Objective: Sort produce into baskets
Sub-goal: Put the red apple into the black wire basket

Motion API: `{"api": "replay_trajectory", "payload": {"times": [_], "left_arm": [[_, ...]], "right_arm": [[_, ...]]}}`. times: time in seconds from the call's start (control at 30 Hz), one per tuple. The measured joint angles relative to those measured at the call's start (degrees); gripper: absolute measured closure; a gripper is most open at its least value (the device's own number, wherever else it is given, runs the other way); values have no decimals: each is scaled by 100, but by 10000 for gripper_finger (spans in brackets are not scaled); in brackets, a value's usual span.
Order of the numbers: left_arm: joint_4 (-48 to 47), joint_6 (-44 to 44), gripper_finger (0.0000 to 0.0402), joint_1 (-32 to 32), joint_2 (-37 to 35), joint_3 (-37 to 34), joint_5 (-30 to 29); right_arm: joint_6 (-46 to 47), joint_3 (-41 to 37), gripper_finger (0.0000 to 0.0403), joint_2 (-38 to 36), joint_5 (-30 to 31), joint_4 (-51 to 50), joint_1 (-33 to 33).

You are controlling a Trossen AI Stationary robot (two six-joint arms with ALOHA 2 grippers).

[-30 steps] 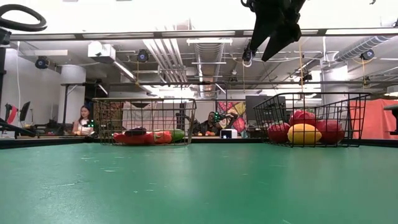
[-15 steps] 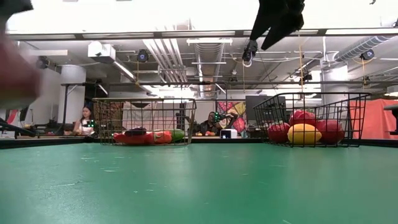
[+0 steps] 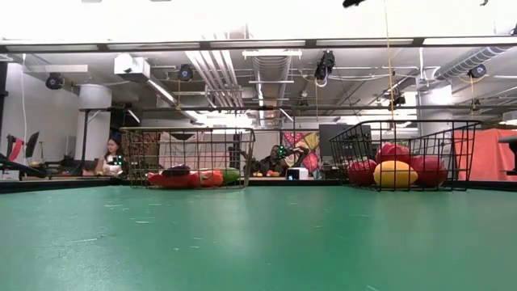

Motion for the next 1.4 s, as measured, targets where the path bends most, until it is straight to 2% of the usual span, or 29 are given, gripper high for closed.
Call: {"api": "replay_trajectory", "payload": {"times": [0.23, 0.43, 0.57, 0.7, 0.8, 0.9, 1.03, 1.1, 1.2, 1.33, 1.4], "left_arm": [[1581, 2262, 116, 532, -43, -39, 491], [3846, 3642, 116, 937, -85, -834, 1417], [5647, 3805, 116, 1177, -214, -1745, 2125], [7537, 3689, 116, 1278, -298, -2543, 3311], [8383, 3613, 116, 1297, -329, -2904, 3912], [8584, 3463, 116, 1363, -340, -3154, 4166], [8948, 3400, 116, 1392, -339, -3423, 4233], [8979, 3415, 116, 1390, -339, -3528, 4477], [9191, 3427, 116, 1383, -334, -3697, 5035], [9652, 3538, 116, 1383, -334, -3871, 5090], [9780, 3652, 116, 1390, -334, -3887, 5090]], "right_arm": [[3, -4, 35, 31, 530, 237, 637], [-1, -115, 35, 72, 940, 346, 951], [-25, -243, 35, 123, 1116, 371, 1154], [-305, -339, 35, 341, 1068, 445, 1456], [-454, -341, 35, 533, 960, 782, 1609], [-1135, -339, 35, 756, 544, 1637, 1622], [-2305, -339, 35, 1011, -429, 3071, 1595], [-2724, -337, 35, 1060, -877, 3669, 1595], [-3012, -337, 35, 1121, -1589, 4222, 1540], [-3210, -330, 35, 1228, -2893, 4949, 1279], [-3327, -330, 35, 1364, -3088, 5168, 1147]]}}
